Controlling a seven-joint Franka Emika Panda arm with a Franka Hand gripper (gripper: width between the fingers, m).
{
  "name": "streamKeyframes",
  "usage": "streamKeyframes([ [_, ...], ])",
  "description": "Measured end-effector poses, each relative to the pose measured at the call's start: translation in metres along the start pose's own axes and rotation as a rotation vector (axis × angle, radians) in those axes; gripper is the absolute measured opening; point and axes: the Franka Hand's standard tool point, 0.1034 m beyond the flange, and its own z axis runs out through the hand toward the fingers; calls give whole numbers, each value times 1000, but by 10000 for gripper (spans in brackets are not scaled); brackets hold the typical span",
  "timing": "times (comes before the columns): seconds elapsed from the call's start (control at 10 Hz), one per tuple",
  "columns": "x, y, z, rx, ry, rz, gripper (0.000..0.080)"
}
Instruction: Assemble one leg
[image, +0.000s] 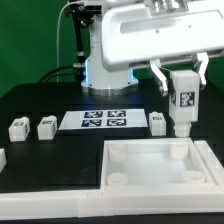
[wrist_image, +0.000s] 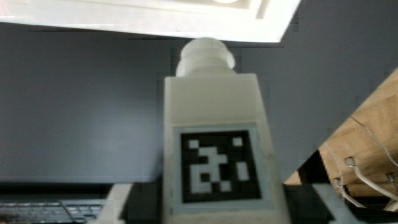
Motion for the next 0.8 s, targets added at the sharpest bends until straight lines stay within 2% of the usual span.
streamKeyframes([
  [0.1,-1,1,12,4,-5,7,292],
  [0.4,-20,-4,36,12,-34,14,292],
  [0.8,-30,-12,47,22,-53,8,292],
])
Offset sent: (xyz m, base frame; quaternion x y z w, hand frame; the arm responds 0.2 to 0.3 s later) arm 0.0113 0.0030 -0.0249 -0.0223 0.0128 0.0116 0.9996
